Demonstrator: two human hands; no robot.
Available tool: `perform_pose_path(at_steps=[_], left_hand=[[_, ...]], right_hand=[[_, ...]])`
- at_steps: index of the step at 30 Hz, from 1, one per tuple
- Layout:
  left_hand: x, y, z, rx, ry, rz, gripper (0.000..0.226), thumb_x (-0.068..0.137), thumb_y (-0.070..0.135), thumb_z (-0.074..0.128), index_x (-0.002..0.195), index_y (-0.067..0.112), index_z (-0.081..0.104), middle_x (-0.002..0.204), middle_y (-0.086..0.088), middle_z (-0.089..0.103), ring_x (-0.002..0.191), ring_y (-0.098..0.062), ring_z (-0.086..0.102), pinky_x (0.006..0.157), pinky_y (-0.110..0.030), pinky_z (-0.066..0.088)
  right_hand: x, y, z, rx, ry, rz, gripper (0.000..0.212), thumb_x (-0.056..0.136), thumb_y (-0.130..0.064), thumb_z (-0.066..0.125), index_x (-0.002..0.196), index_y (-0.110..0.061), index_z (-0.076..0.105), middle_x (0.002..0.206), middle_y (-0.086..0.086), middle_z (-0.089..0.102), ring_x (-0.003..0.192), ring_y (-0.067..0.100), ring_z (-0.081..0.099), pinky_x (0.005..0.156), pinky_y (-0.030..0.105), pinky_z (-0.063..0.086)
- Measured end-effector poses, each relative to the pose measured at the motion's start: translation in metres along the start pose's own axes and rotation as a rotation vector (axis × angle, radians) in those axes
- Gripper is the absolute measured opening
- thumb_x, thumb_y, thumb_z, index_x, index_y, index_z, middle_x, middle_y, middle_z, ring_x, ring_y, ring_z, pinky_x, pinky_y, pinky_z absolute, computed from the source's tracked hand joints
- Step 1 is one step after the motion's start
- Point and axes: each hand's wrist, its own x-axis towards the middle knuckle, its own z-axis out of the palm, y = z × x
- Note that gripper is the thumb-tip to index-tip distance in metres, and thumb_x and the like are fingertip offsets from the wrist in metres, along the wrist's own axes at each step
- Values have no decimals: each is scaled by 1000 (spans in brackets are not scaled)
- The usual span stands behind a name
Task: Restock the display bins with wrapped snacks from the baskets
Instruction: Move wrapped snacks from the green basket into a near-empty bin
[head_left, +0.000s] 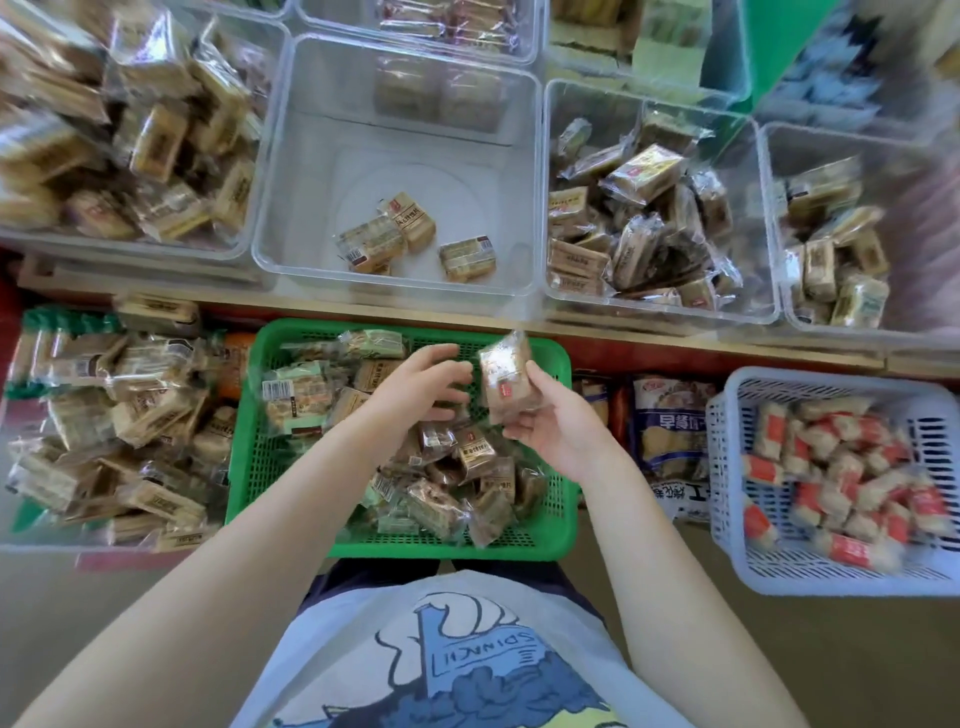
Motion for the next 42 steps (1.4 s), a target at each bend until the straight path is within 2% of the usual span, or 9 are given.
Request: perform_pose_path(at_steps=[5, 9, 14, 22, 25, 28, 32, 36, 42], left_hand=[[-10, 41, 19, -203, -131, 154, 42, 91, 27, 71, 131, 20, 60, 120, -8, 72, 112, -26, 68, 102, -48, 52], [-17, 69, 36, -36, -27, 286, 47, 76, 31, 83, 119, 33, 66, 108, -4, 75, 102, -21, 72, 97, -46, 55], [-9, 101, 66, 196, 28, 475, 42, 90, 36, 73, 130, 33, 60, 106, 6, 74, 98, -9, 70, 82, -24, 55], [59, 84, 51, 1139, 380, 451, 63, 101, 58, 27, 147, 16, 41, 133, -11, 63, 122, -28, 57, 108, -47, 30], [66, 71, 49, 1301, 394, 450, 64, 101, 59, 18, 147, 22, 44, 137, -7, 62, 126, -26, 55, 110, -47, 27], [67, 74, 50, 1310, 383, 432, 63, 101, 59, 18, 148, 25, 43, 144, -6, 57, 131, -26, 51, 112, -47, 25], [61, 72, 38, 1321, 359, 480, 67, 100, 61, 17, 150, 24, 41, 147, -5, 53, 136, -24, 46, 115, -46, 24], [50, 58, 13, 1285, 585, 491, 69, 101, 60, 15, 152, 19, 36, 157, -8, 39, 147, -26, 30, 123, -48, 6], [50, 36, -4, 1372, 603, 459, 74, 97, 65, 5, 159, 27, 18, 165, -4, 19, 153, -24, 9, 122, -40, -9]], right_hand=[[-27, -15, 7, 210, -166, -86, 50, 108, -35, 31, 136, -1, 57, 118, 25, 66, 92, 31, 68, 76, 36, 55], [-38, -37, 2, 168, -151, -210, 55, 104, -43, 41, 141, -5, 54, 136, 27, 58, 119, 40, 60, 101, 51, 51], [-49, -70, -14, -15, -69, -377, 43, 99, -29, 57, 134, -5, 55, 120, 23, 68, 96, 36, 71, 87, 50, 58], [-18, -141, -85, -832, 802, -728, 43, 101, -17, 51, 143, -21, 49, 134, -4, 54, 121, 12, 49, 101, 29, 40], [15, -133, -109, -1357, 691, -554, 54, 105, -31, 42, 157, -19, 31, 162, 11, 29, 150, 29, 22, 120, 45, 21], [24, -131, -117, -1471, 634, -449, 60, 106, -45, 34, 160, -22, 23, 168, 10, 15, 155, 28, 8, 123, 50, 11], [15, -128, -95, -1431, 766, -675, 44, 100, -31, 47, 140, -14, 55, 155, 14, 41, 147, 32, 30, 120, 53, 22], [7, -77, -42, -1143, 741, -1098, 25, 90, -15, 48, 101, -6, 68, 102, 9, 66, 98, 27, 60, 87, 41, 48], [58, 11, -20, -1303, 358, -480, 19, 96, -15, 47, 103, -13, 64, 102, 5, 63, 95, 27, 59, 74, 37, 48]])
